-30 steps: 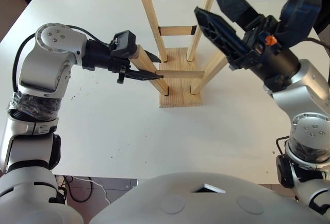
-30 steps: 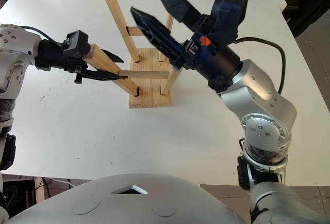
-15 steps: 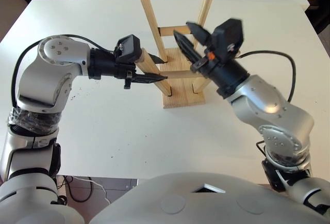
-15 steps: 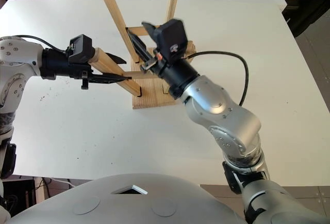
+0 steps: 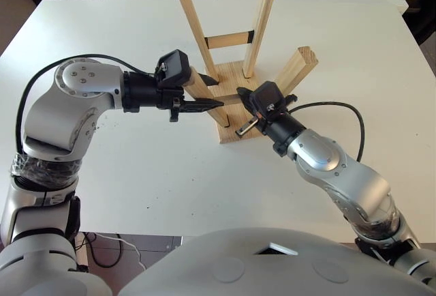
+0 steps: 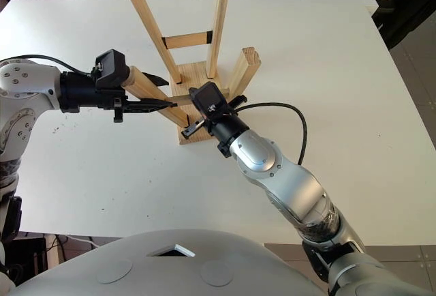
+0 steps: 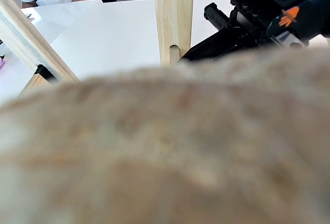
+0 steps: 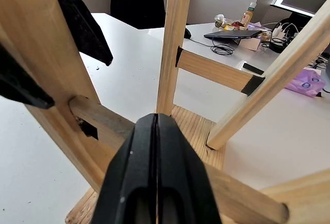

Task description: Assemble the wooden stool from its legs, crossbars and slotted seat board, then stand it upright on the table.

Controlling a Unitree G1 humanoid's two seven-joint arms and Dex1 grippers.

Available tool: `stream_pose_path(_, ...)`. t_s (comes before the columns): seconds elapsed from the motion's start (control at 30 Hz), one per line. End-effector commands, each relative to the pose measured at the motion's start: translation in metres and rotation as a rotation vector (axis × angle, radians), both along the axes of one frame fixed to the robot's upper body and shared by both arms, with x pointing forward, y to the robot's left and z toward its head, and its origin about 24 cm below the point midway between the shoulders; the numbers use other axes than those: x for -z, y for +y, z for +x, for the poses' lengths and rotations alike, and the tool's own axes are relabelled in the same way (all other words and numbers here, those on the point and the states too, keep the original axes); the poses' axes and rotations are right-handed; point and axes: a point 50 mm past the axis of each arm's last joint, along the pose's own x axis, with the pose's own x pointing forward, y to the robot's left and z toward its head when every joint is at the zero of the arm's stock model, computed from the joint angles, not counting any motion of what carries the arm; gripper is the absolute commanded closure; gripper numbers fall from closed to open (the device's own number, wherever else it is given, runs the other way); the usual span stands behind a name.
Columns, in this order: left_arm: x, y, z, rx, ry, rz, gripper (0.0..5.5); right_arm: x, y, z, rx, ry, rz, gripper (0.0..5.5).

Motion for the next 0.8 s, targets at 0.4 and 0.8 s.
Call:
stream_pose_path(0.4, 0.001, -0.011, 0.004, 0.046, 0.011, 0.067, 3.46, 0.037, -0.007, -0.012, 0.006, 0.120, -0.073, 5.50)
stream_pose_path(0.8, 0.010, -0.009, 0.005, 0.061, 0.030, 0.107, 3.46, -0.152, -0.078, -0.012, -0.198, -0.504, 0.869, 5.50)
